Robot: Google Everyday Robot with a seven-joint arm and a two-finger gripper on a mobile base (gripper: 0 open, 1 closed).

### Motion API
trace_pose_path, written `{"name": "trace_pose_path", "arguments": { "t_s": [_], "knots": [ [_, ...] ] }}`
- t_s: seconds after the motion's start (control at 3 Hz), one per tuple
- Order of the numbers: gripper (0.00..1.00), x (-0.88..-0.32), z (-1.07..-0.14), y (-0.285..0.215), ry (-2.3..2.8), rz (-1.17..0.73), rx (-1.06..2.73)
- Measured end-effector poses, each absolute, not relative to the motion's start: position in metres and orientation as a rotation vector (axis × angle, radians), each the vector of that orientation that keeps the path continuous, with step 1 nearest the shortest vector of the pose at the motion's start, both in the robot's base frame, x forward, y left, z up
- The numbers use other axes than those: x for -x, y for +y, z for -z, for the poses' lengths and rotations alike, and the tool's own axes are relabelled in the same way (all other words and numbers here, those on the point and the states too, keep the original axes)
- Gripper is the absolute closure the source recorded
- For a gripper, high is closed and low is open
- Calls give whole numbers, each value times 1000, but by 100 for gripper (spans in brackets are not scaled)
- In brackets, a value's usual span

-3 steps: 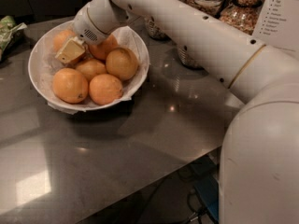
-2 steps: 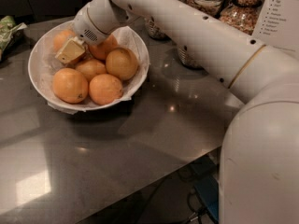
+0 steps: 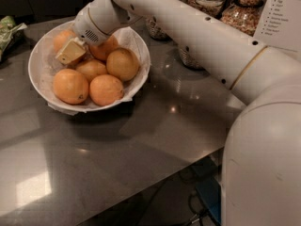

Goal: Pick orange from white bowl

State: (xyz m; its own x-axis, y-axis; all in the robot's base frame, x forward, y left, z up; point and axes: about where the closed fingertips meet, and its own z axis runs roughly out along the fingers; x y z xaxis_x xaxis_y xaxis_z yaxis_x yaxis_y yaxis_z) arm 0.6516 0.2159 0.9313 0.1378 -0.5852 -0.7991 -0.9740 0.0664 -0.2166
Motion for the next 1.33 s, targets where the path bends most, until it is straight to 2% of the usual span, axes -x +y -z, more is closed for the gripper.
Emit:
{"name": "trace_pose_path", "arguments": {
  "t_s": [1.33],
  "knots": [
    [100, -647, -982, 167, 1462, -563, 1523]
  ]
}}
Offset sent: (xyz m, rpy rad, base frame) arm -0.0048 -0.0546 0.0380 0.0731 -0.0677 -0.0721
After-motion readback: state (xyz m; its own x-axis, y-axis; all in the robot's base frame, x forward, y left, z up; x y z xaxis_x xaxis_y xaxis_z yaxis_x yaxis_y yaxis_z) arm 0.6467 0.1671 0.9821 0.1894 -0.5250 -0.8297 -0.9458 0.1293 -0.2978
